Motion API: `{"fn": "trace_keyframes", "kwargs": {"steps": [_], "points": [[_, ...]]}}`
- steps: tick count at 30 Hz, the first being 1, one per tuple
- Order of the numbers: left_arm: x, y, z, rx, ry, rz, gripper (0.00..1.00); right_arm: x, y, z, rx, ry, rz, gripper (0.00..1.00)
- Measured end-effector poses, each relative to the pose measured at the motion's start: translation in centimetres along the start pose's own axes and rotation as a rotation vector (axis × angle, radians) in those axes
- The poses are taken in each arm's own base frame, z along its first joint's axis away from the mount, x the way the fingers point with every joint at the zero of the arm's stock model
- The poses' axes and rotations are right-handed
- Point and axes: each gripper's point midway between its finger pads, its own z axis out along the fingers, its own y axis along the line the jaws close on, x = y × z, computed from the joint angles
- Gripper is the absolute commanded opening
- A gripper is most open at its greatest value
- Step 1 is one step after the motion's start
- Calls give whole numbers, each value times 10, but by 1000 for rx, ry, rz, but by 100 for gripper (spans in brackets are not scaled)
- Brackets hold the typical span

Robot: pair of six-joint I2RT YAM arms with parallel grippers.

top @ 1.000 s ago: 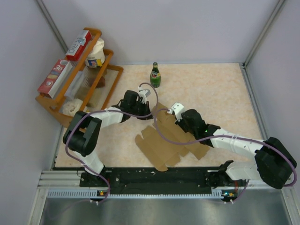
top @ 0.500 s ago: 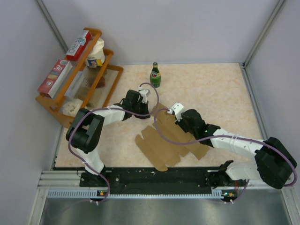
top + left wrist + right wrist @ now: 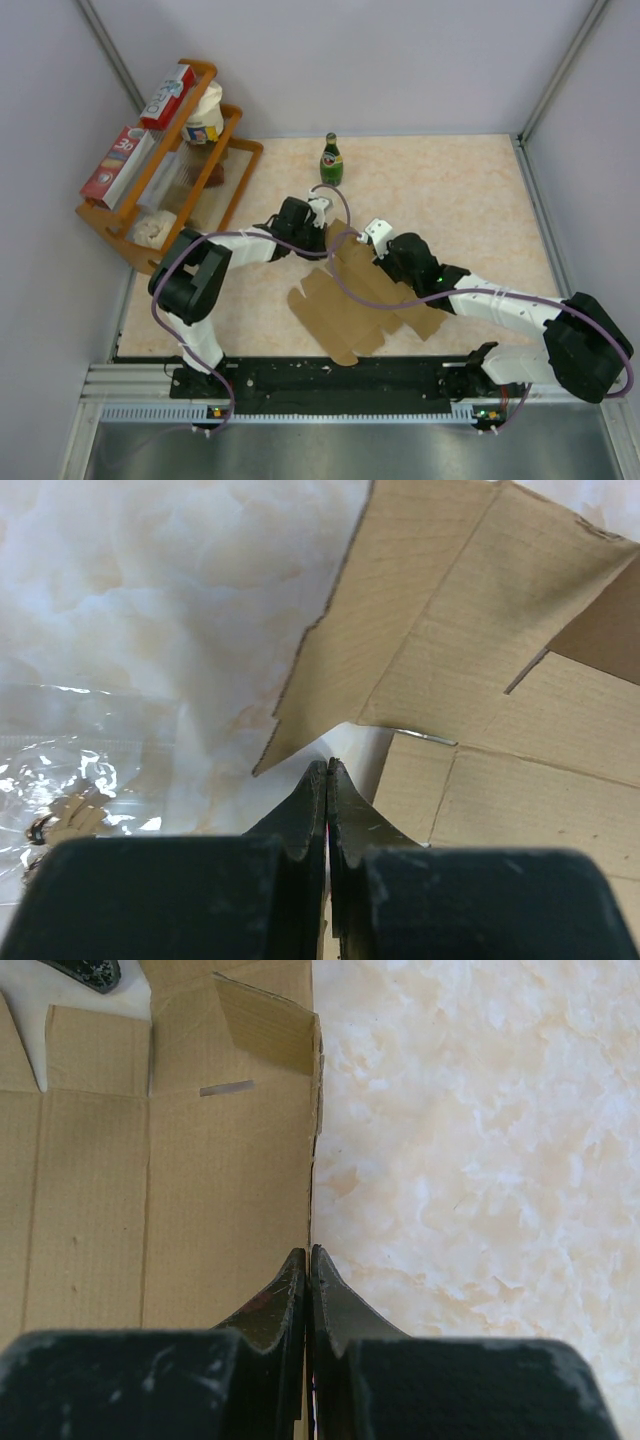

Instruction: Fold the paper box

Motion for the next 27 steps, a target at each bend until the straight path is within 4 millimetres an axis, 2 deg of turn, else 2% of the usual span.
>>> {"fn": "trace_keyframes", "kwargs": {"steps": [9,27], "points": [[4,-12,2,65,-6,29,0,10,3,0,-1,15,9,0],[20,-32,-4,185,23,30,0,10,-2,0,29,16,25,0]]}}
